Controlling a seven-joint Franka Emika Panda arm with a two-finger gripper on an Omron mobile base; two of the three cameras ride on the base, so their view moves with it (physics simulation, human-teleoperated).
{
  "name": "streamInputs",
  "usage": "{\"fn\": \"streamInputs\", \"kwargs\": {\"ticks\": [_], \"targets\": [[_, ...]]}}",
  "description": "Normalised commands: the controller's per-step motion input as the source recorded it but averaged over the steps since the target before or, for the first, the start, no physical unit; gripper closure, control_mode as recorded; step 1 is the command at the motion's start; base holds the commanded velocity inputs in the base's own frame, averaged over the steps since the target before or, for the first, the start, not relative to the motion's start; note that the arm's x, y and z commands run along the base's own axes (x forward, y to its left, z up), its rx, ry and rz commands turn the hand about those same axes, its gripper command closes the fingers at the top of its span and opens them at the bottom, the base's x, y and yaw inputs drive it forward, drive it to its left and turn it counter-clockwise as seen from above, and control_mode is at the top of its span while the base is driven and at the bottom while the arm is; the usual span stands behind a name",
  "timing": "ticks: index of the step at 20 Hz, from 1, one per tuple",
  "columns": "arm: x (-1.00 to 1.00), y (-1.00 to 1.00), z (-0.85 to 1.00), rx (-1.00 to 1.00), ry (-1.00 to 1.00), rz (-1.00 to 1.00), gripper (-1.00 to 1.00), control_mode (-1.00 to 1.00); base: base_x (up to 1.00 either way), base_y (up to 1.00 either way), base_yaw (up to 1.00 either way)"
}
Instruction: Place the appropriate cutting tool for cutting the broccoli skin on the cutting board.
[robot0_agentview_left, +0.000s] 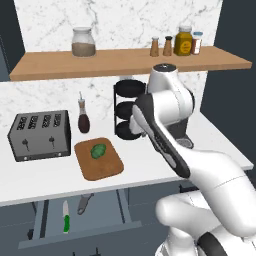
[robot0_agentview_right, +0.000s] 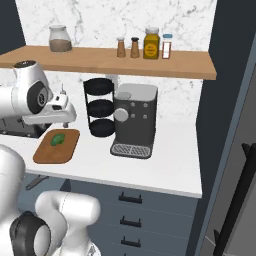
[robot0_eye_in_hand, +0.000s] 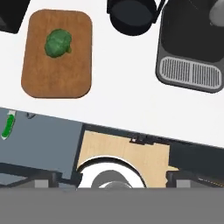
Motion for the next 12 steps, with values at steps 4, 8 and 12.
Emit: {"fn": "streamInputs", "kwargs": {"ticks": [4, 8, 12], "targets": [[-0.54, 1.0, -0.46, -0.04, 0.07, -0.05, -1.0, -1.0, 0.0, 0.0, 0.0], [-0.4, 1.0, -0.57, 0.01, 0.13, -0.04, -1.0, -1.0, 0.0, 0.0, 0.0], [-0.22, 1.0, -0.84, 0.0, 0.14, -0.02, -1.0, -1.0, 0.0, 0.0, 0.0]]}}
